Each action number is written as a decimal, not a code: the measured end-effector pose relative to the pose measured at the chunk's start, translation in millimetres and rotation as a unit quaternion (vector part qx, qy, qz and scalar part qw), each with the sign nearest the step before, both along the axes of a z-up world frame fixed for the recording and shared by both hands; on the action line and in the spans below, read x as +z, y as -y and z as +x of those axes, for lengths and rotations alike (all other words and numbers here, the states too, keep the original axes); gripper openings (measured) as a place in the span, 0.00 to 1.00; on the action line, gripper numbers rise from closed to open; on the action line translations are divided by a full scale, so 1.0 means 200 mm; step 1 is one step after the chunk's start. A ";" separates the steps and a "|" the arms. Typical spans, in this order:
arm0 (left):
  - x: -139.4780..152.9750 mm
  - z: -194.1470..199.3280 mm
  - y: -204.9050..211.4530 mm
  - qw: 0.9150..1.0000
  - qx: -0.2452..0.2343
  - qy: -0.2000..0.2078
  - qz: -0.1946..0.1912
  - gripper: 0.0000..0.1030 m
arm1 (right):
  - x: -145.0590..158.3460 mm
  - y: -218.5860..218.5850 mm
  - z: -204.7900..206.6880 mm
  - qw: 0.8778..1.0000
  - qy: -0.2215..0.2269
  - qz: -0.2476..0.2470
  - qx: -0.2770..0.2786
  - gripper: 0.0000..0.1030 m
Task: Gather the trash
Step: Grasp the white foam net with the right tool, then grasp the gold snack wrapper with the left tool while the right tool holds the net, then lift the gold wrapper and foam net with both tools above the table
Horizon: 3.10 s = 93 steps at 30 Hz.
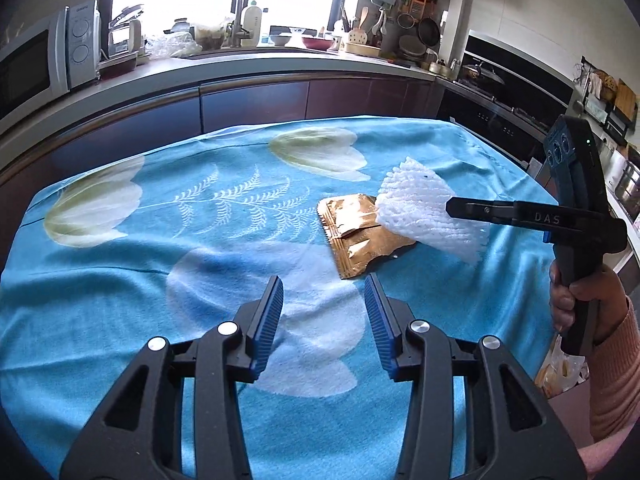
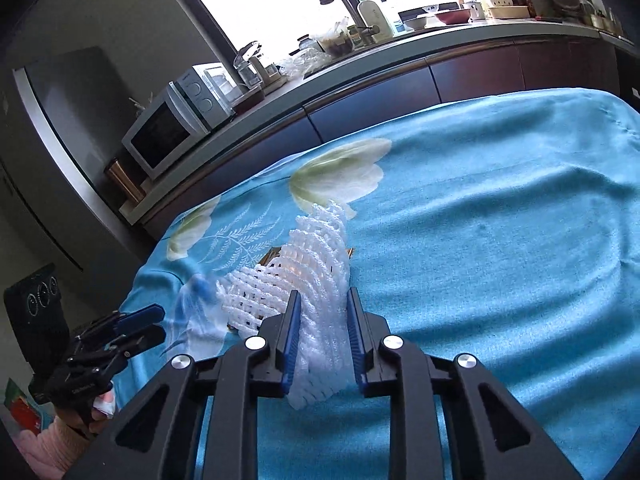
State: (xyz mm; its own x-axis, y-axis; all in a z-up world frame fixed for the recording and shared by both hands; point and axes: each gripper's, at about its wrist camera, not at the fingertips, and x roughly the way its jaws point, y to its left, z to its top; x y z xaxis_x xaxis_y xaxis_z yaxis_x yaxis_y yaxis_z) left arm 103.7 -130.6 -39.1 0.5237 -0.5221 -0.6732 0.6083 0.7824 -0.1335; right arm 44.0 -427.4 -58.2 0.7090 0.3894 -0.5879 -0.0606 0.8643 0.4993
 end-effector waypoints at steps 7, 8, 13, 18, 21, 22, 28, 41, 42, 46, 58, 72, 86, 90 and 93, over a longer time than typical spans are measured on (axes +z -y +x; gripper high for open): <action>-0.03 0.04 0.23 0.999 -0.039 0.010 0.031 0.47 | -0.01 0.12 -0.04 0.999 0.008 0.047 -0.023 0.20; -0.04 0.04 0.26 0.998 -0.046 0.011 0.037 0.48 | -0.01 0.13 -0.04 0.998 0.008 0.050 -0.024 0.20; -0.08 0.07 0.40 0.995 -0.065 0.021 0.075 0.51 | -0.03 0.16 -0.03 0.998 0.009 0.062 -0.025 0.20; -0.14 0.12 0.46 0.993 -0.064 0.008 0.103 0.49 | -0.03 0.16 -0.03 0.997 0.011 0.068 -0.022 0.21; -0.15 0.15 0.46 0.993 -0.060 0.001 0.101 0.39 | -0.04 0.17 -0.03 0.997 0.010 0.070 -0.020 0.21; -0.15 0.15 0.45 0.993 -0.058 0.000 0.099 0.35 | -0.05 0.17 -0.04 0.997 0.009 0.071 -0.020 0.21; -0.14 0.16 0.42 0.995 -0.055 -0.008 0.083 0.04 | -0.04 0.18 -0.04 0.997 0.011 0.073 -0.018 0.21; -0.09 0.16 0.30 0.998 -0.032 -0.013 0.050 0.40 | -0.05 0.18 0.07 0.998 -0.022 0.028 -0.052 0.21; -0.09 0.16 0.29 0.998 -0.032 -0.017 0.047 0.40 | -0.05 0.16 0.09 0.998 -0.030 0.016 -0.053 0.21; -0.10 0.18 0.29 0.998 -0.042 -0.033 0.041 0.44 | -0.07 0.09 0.15 0.997 -0.049 -0.038 -0.046 0.21; -0.13 0.24 0.27 0.996 -0.039 -0.084 -0.007 0.20 | -0.07 0.07 0.15 0.998 -0.044 -0.033 -0.020 0.22; 0.00 0.11 0.04 0.999 0.007 -0.044 -0.021 0.14 | 0.03 -0.01 0.08 0.999 0.006 0.033 0.011 0.21; 0.12 -0.05 -0.32 0.997 0.065 -0.004 -0.029 0.14 | 0.13 -0.26 0.00 0.995 0.038 0.065 0.058 0.21; 0.14 -0.08 -0.41 0.996 0.081 0.003 -0.029 0.14 | 0.14 -0.33 -0.01 0.995 0.040 0.067 0.068 0.21; 0.15 -0.11 -0.46 0.995 0.092 0.008 -0.027 0.14 | 0.14 -0.36 -0.01 0.994 0.040 0.071 0.074 0.21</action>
State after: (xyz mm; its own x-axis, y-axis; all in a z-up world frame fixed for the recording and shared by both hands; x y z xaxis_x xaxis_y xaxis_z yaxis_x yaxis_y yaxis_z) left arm 81.6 -38.0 -10.0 0.6243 -0.4522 -0.6370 0.4580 0.8724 -0.1705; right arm 41.8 -355.9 -30.6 0.6801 0.5672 -0.4645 -0.2251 0.7646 0.6040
